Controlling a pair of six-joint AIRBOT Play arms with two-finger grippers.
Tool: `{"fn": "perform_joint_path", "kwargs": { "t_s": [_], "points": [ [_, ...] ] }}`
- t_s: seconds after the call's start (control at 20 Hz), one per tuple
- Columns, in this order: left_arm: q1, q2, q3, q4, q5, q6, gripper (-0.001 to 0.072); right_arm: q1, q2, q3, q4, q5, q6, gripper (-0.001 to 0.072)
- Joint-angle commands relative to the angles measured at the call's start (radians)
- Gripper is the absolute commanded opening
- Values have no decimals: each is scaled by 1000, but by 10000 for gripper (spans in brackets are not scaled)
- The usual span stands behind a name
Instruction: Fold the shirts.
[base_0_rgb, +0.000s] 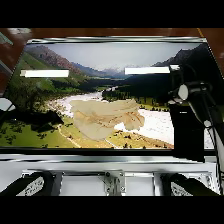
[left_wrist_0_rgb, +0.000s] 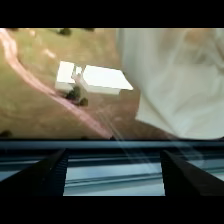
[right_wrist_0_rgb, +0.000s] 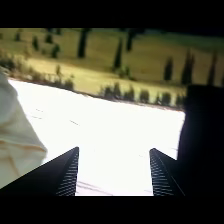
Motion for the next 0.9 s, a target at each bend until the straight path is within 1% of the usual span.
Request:
{"fn": "perform_joint_path", "kwargs": {
  "t_s": [0.0, 0.1, 0.25, 0.3, 0.5, 0.55, 0.6, 0.7, 0.75, 0.8, 0.85],
  "points": [
    [-31, 23, -203, -126, 41, 53, 714, -150, 17, -39, 140, 111, -55, 568],
    [-82, 19, -291, -237, 202, 82, 714, -177, 17, -73, 198, 109, -56, 567],
    [-164, -15, -313, -305, 370, 83, 714, -167, 17, -100, 203, 109, -67, 568],
    [-195, -42, -313, -330, 406, 90, 714, -167, 17, -100, 216, 104, -67, 567],
    [-276, -182, -309, -502, 481, 201, 714, -167, 17, -100, 224, 70, -65, 571],
    [-283, -207, -308, -540, 501, 214, 713, -167, 17, -100, 234, 69, -66, 635],
    [-284, -224, -308, -581, 532, 213, 706, -168, 17, -100, 239, 70, -66, 666],
    [-284, -233, -296, -625, 579, 213, 700, -168, 17, -100, 241, 69, -66, 666],
    [-284, -234, -280, -624, 581, 214, 527, -168, 13, -100, 261, 69, -68, 666],
    [-284, -234, -262, -624, 578, 214, 206, -168, -1, -101, 298, 75, -76, 666],
    [-284, -234, -243, -624, 568, 223, 51, -168, -24, -101, 357, 90, -98, 666]
  ]
}}
